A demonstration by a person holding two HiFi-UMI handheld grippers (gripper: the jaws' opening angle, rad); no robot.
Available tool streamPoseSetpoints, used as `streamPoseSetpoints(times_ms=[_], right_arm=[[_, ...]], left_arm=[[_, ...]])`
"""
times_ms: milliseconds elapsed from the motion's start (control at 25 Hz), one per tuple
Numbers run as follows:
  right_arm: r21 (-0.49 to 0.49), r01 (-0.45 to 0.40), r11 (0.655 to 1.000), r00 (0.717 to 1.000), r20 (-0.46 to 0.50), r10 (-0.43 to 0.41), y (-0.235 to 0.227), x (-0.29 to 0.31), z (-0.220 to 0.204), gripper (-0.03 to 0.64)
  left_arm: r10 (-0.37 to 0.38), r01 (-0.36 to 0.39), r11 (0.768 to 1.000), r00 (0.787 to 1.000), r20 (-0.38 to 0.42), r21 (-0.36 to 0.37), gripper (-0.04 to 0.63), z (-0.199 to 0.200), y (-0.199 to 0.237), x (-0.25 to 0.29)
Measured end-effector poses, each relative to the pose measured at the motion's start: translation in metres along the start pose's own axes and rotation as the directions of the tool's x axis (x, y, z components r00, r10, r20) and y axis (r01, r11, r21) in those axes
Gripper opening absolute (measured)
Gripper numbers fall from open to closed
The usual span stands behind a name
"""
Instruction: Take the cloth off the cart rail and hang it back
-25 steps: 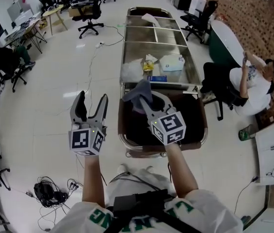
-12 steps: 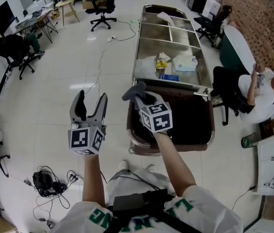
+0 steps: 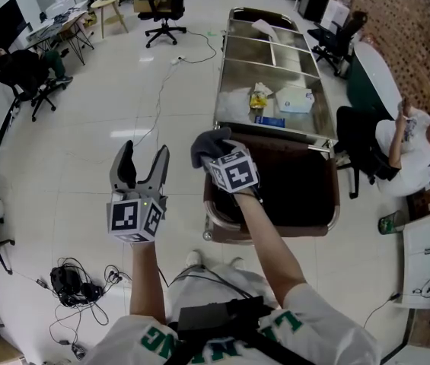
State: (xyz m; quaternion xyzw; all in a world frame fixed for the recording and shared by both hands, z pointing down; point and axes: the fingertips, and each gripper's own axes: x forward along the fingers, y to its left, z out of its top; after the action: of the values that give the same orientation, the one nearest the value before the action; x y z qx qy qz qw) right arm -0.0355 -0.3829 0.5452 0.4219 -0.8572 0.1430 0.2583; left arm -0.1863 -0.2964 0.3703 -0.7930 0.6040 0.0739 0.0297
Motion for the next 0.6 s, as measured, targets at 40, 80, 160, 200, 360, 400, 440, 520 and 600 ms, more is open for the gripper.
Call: streamPoseSetpoints(times_ms=[40,80,160,200,360,400,440,520,600], right_arm=[[0.0,-0.004,1.0,1.0,0.004,0.004,0.0,-0.001,0.001,0.313],[-0.001,-0.006,1.0,1.0,0.008,0.006,0.0,-0.002,0.003,0.325],[0.0,-0.014,1.0,1.0,0.013,0.014,0.0,-0.004,0.004,0.331],[0.004,-0.02,1.0,1.0,0.015,0.02,0.001,-0.006,0.003,0.331],[0.037,-0.052,0.998,0.998,0.047,0.05,0.005,-0.017,0.001,0.331],[0.044,-0.062,0.997,0.997,0.055,0.059,0.006,-0.02,0.001,0.331],[0.049,-0.071,0.996,0.996,0.063,0.068,0.008,-0.022,0.0,0.331],[0.05,-0.084,0.995,0.994,0.077,0.08,0.011,-0.026,-0.001,0.328],[0.042,-0.097,0.994,0.992,0.081,0.093,0.015,-0.029,-0.002,0.325]], left_arm=[[0.0,0.0,1.0,1.0,0.0,-0.001,0.341,0.0,0.001,0.0],[0.0,0.0,1.0,1.0,0.0,-0.001,0.341,0.0,0.002,0.0],[0.0,0.0,1.0,1.0,0.001,-0.002,0.341,0.0,0.003,0.001],[-0.001,0.001,1.0,1.0,0.001,-0.003,0.341,0.0,0.003,0.002],[-0.009,0.009,1.0,1.0,0.004,-0.001,0.341,0.002,0.002,0.004],[-0.012,0.012,1.0,1.0,0.004,-0.001,0.341,0.002,0.002,0.005],[-0.015,0.015,1.0,1.0,0.003,-0.001,0.341,0.001,0.002,0.005],[-0.022,0.022,1.0,1.0,0.002,-0.001,0.341,0.0,0.0,0.007],[-0.03,0.03,1.0,1.0,0.0,-0.001,0.341,-0.002,-0.002,0.009]])
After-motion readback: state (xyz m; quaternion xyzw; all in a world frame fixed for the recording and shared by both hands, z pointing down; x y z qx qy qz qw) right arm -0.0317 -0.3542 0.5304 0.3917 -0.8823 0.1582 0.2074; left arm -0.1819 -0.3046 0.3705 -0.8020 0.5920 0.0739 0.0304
